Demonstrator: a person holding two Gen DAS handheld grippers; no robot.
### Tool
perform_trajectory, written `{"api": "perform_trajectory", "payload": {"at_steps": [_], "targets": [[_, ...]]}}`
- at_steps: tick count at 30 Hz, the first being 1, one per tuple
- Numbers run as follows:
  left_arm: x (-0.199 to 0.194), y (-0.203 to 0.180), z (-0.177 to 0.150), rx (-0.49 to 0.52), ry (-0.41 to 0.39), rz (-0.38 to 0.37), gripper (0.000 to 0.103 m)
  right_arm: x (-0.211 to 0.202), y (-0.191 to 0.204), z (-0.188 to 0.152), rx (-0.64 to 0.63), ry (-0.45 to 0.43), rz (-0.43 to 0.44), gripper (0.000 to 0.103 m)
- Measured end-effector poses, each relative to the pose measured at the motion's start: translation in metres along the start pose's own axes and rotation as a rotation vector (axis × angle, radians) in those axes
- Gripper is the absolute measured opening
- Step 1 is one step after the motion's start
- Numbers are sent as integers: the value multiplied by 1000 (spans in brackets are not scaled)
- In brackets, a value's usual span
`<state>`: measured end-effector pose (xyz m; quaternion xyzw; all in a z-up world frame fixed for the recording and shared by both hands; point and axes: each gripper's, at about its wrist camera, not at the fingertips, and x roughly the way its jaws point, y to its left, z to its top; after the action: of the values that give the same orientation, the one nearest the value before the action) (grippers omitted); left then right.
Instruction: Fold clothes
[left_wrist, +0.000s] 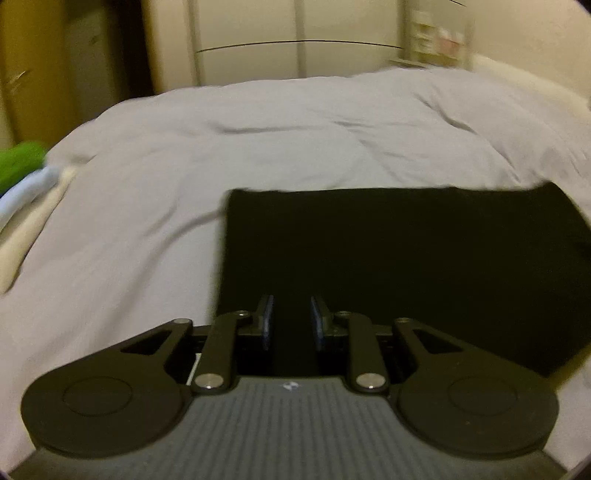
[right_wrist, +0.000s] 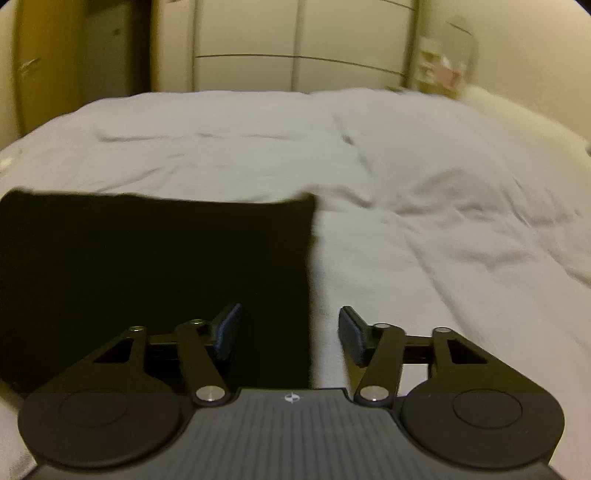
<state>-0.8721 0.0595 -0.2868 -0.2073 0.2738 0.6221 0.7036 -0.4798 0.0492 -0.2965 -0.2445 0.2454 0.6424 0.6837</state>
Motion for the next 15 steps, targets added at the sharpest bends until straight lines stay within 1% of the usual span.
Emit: {"api": "perform_trajectory", "payload": {"at_steps": [1,4,6,8,10,11,13,15], "targets": [[-6,5,-2,-15,-3,16,4,-4,-5,2,34,5,0,56],[-26,13,-2,-63,-12,50,4,-26,-5,3,41,-29,-15,55],[-43,8,-2,-71,-27,50,5,-46,-1,1,62,-55,24,55],[-54,-2,0,-65,-47,24,14,-64,9,-2,66,-76,72,56],[-61,-13,-1,-57,-48,-14,16,-71,20,-10,50,-76,105,60],[-61,-17,-3,-48,-41,-14,17,-74,25,-14,41,-76,121,60],[-53,-19,-12,-40,-4,27,22,-64,26,-24,39,-30,123,59],[-40,-13,-24,-68,46,68,22,-54,14,-34,80,-1,135,58]]}}
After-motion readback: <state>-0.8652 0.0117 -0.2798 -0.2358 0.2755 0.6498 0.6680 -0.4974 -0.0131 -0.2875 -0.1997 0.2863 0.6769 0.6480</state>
